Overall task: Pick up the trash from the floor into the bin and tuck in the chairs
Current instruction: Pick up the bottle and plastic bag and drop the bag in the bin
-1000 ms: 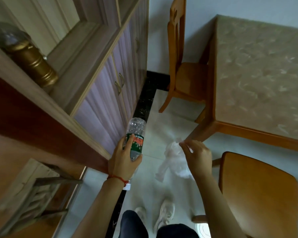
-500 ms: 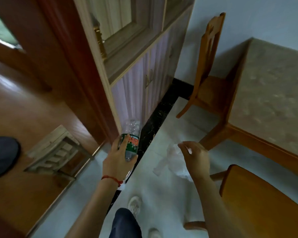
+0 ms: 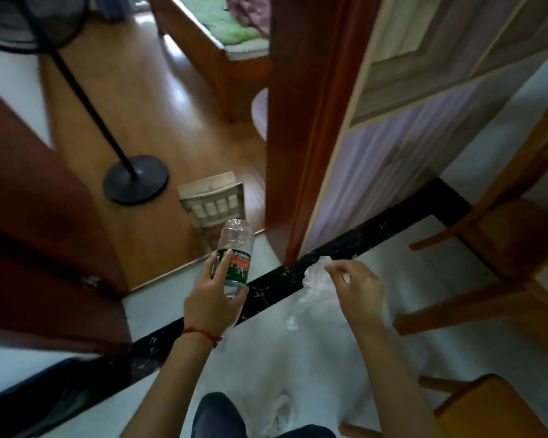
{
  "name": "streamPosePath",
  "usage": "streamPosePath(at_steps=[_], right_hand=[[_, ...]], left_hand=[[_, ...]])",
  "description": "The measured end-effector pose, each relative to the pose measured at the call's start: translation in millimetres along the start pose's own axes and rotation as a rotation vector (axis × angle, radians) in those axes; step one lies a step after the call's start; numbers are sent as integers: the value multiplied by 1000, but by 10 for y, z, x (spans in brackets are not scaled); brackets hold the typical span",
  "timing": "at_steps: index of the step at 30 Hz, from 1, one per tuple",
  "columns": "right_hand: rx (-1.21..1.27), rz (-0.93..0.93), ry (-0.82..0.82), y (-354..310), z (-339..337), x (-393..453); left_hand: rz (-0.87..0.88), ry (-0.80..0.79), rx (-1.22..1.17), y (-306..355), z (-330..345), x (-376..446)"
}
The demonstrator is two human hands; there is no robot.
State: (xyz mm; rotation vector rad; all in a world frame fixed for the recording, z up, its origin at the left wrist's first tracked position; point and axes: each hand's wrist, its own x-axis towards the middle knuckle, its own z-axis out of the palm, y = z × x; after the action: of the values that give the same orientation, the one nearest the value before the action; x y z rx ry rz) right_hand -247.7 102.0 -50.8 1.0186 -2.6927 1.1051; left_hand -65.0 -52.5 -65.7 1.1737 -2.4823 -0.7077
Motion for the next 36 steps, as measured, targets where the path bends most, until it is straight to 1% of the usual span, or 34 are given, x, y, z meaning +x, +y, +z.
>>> streamPosePath(at_steps=[4, 10, 16, 19, 25, 30, 36], right_hand=[[26, -127, -116, -472, 338, -275], [130, -332, -193, -1266, 765, -812], [212, -405, -307, -2114, 1214, -1554], [228, -473, -364, -2556, 1465, -1930], [258, -604, -454, -3411, 2002, -2590], [327, -734, -534, -3990, 2456, -2963], [364, -823, -611, -4528, 3111, -3182]], left_hand=[[-113, 58, 4, -500, -351, -430], [-280, 132, 21, -1291, -837, -1194], [-424, 201, 21, -2133, -1426, -2084], [-503, 272, 27, -2511, -1749, -2533], [-655, 354, 66, -3185, -2287, -3319], [-811, 428, 79, -3632, -2593, -3649], [-885, 403, 72, -4247, -2843, -3660]])
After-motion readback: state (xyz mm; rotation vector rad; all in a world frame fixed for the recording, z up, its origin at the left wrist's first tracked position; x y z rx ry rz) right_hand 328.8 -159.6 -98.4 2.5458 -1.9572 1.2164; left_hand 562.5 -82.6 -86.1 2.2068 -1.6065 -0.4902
